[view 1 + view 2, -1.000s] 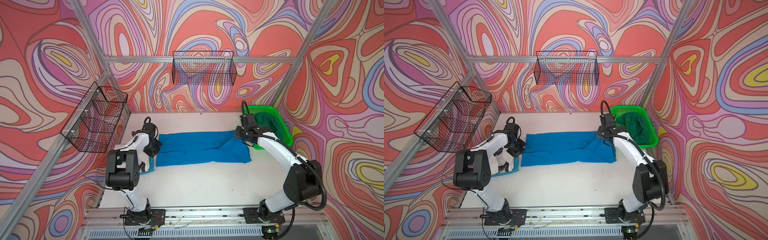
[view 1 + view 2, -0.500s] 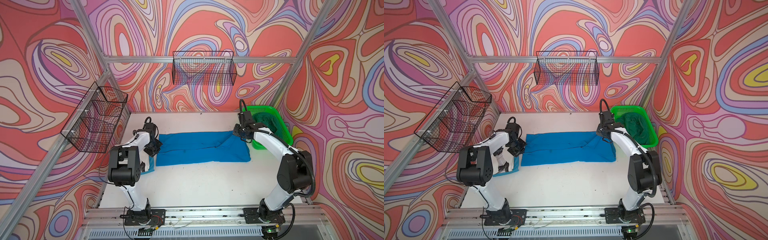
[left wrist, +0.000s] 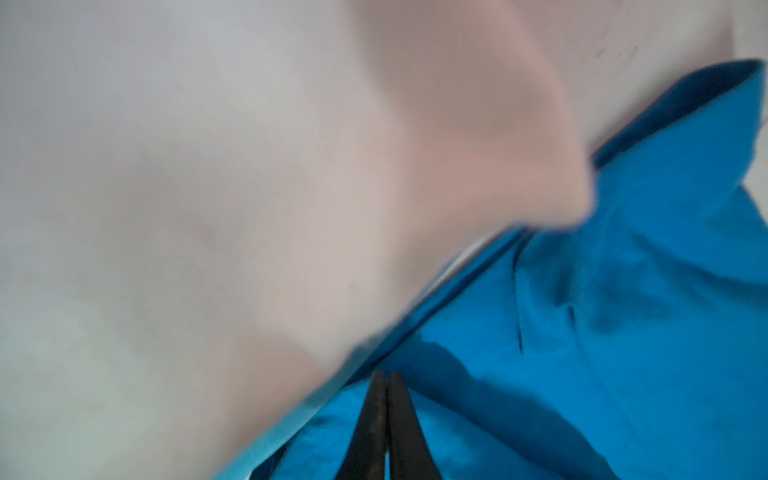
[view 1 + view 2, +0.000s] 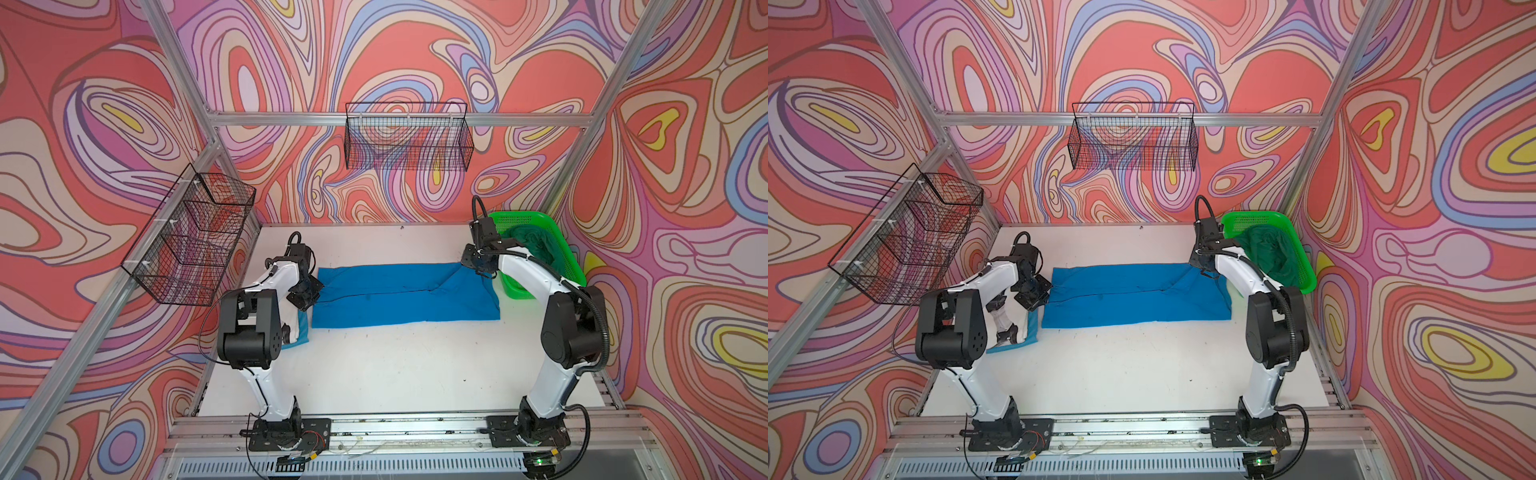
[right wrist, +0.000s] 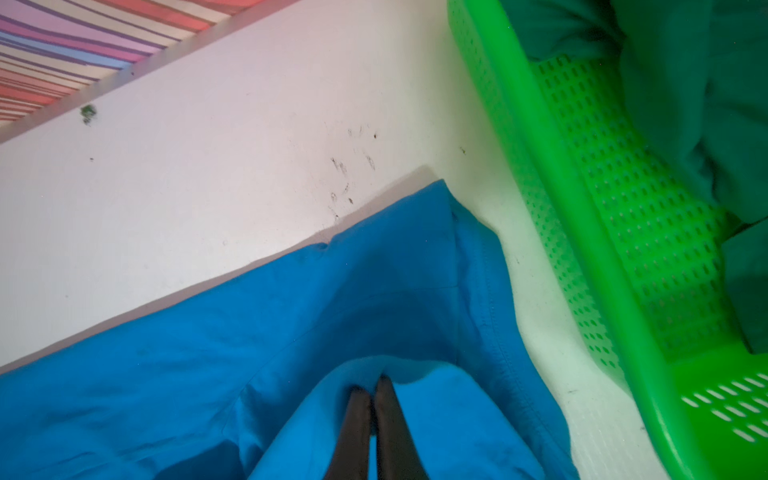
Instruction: Fold and stack the t-shirts
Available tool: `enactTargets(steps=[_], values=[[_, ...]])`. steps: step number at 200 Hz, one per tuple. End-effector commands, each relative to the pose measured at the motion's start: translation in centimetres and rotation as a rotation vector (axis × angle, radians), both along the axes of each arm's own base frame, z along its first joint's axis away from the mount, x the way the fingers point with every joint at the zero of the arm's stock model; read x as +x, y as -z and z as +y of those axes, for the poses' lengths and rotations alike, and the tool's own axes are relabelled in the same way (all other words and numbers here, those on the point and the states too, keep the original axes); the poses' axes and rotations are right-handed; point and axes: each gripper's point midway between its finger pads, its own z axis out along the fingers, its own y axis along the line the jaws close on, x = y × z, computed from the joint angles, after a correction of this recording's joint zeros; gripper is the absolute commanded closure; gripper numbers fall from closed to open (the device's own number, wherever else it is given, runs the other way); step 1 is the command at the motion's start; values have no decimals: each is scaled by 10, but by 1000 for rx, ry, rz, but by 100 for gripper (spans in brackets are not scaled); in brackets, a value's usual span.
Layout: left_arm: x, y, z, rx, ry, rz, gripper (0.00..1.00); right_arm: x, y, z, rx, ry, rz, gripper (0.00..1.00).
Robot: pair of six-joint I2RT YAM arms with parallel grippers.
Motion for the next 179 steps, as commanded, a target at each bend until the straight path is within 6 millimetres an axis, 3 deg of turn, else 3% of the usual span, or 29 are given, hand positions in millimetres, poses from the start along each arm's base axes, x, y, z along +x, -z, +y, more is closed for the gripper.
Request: enactTargets(steps=[1, 14, 26, 38, 52, 70, 74, 84, 88, 143, 179], values=[[1, 1, 10, 33, -12, 14, 85, 6, 3, -9, -29, 14, 8, 100], [-1, 1, 11, 34, -16, 19, 79, 7, 8, -8, -28, 12, 16, 100], [0, 0, 10, 29, -14, 13, 65, 8, 11, -8, -28, 13, 22, 100], [1, -2, 10, 27, -11, 14, 45, 9, 17, -8, -29, 13, 32, 100], [3, -7, 10, 28, -6, 8, 40, 11, 20, -7, -29, 13, 38, 100], [3, -15, 10, 26, -11, -8, 23, 15, 25, -6, -25, 14, 46, 100], [3, -18, 11, 29, -11, -14, 15, 16, 26, -5, -26, 12, 48, 100], [4, -23, 10, 26, -11, -25, 9, 19, 31, -6, -32, 16, 60, 100], [3, -26, 9, 23, -9, -27, 1, 19, 34, -6, -35, 15, 67, 100], [-8, -51, 5, 12, 35, -70, 0, 38, 63, -2, -29, 12, 120, 100], [-37, -57, -1, -11, 100, -73, 0, 43, 82, -2, -37, 9, 155, 100]])
